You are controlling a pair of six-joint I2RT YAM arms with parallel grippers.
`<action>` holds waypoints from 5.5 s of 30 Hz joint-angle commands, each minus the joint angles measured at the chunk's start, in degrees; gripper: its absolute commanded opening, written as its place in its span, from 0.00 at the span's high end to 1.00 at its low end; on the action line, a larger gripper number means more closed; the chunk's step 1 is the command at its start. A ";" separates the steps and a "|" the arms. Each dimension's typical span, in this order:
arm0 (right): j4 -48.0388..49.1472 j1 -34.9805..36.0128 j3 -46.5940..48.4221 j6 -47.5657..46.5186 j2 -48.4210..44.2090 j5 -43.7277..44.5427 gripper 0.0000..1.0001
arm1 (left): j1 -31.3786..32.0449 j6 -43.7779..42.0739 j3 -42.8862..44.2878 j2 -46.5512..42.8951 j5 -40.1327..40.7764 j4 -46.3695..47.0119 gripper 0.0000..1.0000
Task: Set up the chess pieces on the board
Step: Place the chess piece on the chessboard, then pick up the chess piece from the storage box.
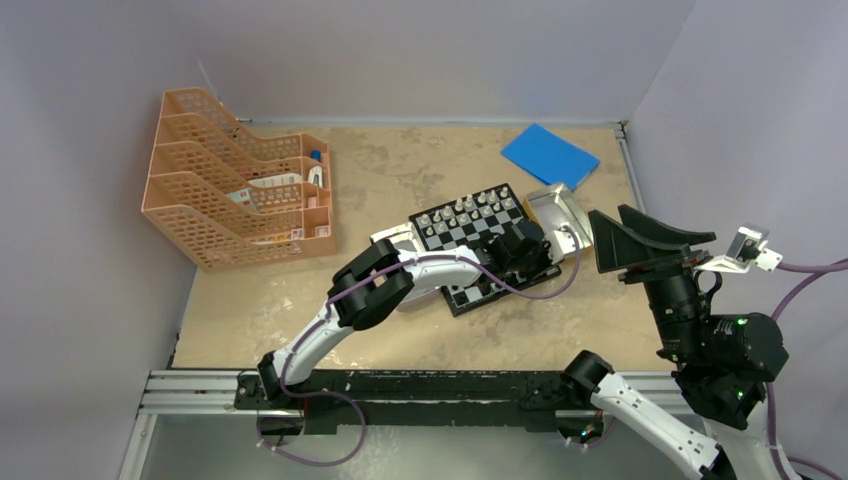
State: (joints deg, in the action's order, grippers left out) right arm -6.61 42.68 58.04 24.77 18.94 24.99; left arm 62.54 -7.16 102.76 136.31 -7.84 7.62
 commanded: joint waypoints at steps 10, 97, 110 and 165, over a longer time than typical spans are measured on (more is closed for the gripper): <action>2.76 -0.19 0.91 -0.96 -0.20 0.41 0.06 | 0.64 -1.37 2.23 0.10 1.56 1.26 0.79; 2.07 -0.16 -8.54 4.06 3.00 -9.15 0.03 | -12.26 21.31 -31.51 -45.55 9.01 -26.90 0.71; 5.82 -0.20 -10.66 2.80 3.64 -12.95 0.03 | -18.34 18.23 -33.20 -40.24 10.81 -43.62 0.71; 5.12 -0.06 -9.61 -0.29 2.94 -11.16 0.02 | -21.32 10.06 -33.15 -31.85 23.66 -40.57 0.63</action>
State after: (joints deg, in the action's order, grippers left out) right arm -3.97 42.68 46.94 25.76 21.74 12.93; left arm 41.39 4.19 68.58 103.68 14.55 -33.91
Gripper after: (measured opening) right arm 0.980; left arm 0.377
